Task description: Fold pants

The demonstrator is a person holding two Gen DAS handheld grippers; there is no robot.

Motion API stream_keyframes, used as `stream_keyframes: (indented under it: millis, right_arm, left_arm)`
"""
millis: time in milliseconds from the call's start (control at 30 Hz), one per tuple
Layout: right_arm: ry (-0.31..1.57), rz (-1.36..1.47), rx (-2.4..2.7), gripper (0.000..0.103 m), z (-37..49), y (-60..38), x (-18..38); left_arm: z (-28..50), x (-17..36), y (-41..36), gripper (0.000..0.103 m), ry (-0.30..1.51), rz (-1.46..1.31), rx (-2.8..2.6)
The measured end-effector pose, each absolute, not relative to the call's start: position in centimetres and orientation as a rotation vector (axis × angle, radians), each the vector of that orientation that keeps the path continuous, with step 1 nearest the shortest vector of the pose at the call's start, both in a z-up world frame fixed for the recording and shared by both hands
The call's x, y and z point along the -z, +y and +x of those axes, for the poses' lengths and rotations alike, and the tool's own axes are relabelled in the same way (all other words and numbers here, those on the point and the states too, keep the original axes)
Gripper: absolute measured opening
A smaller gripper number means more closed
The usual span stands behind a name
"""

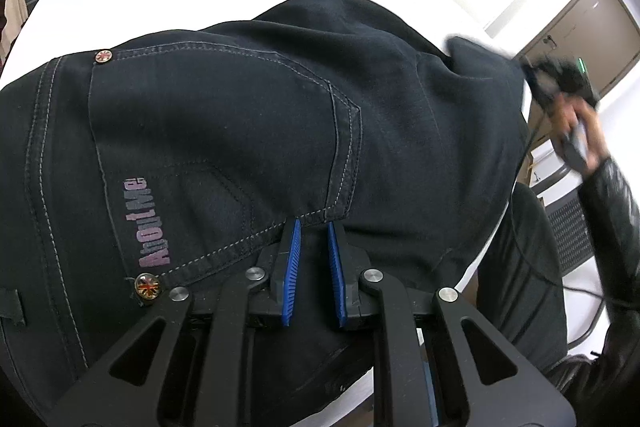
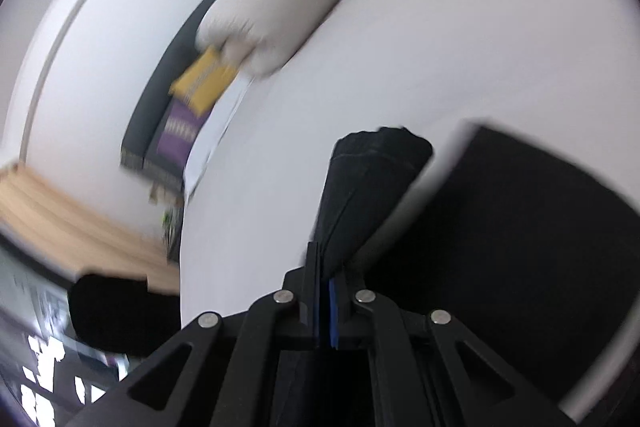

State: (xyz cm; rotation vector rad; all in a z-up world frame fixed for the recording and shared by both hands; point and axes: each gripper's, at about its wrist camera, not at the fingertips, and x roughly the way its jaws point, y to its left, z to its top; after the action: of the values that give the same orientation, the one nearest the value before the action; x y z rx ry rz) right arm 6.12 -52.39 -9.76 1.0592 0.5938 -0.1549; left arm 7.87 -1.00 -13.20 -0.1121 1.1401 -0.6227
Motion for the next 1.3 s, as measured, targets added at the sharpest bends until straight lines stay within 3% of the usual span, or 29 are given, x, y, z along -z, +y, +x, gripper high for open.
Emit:
stream_keyframes:
  millis: [300, 367, 433, 567, 600, 667, 700, 867, 1067, 1300]
  right_arm:
    - [0.576, 1.281, 0.227, 0.009, -1.0, -55.7, 15.8]
    - [0.553, 1.328, 0.189, 0.018, -1.0, -55.6, 16.2]
    - [0.505, 1.362, 0.178, 0.038, -0.1, -55.2, 16.2]
    - [0.389, 1.432, 0.197, 0.043, -0.6, -56.9, 16.5]
    - [0.382, 1.440, 0.197, 0.040, -0.5, -57.3, 16.7]
    - [0.397, 1.452, 0.210, 0.010, -0.5, -57.9, 17.0]
    - [0.405, 1.448, 0.237, 0.006, -0.7, -58.0, 16.8]
    - [0.371, 1.251, 0.265, 0.005, -1.3, -56.9, 12.2]
    - [0.466, 1.366, 0.411, 0.004, -1.7, -57.4, 17.1]
    - [0.488, 1.305, 0.442, 0.003, -1.3, -57.7, 16.0]
  left_arm:
    - [7.8, 13.1, -0.2, 0.015, 1.152, -0.196, 0.585]
    - [7.7, 13.0, -0.1, 0.015, 1.153, -0.203, 0.580]
    - [7.5, 13.0, 0.1, 0.015, 1.156, -0.215, 0.577]
    - [7.8, 13.2, 0.7, 0.015, 1.160, -0.230, 0.575]
    - [7.8, 13.2, 0.8, 0.015, 1.160, -0.230, 0.574]
    - [7.8, 13.2, 0.9, 0.015, 1.161, -0.228, 0.572]
    - [7.9, 13.2, 0.8, 0.015, 1.161, -0.227, 0.571]
    - [8.0, 13.3, 0.7, 0.015, 1.162, -0.224, 0.570]
    - [7.9, 13.3, 0.6, 0.015, 1.159, -0.232, 0.572]
    - [7.8, 13.3, 1.2, 0.015, 1.155, -0.250, 0.580]
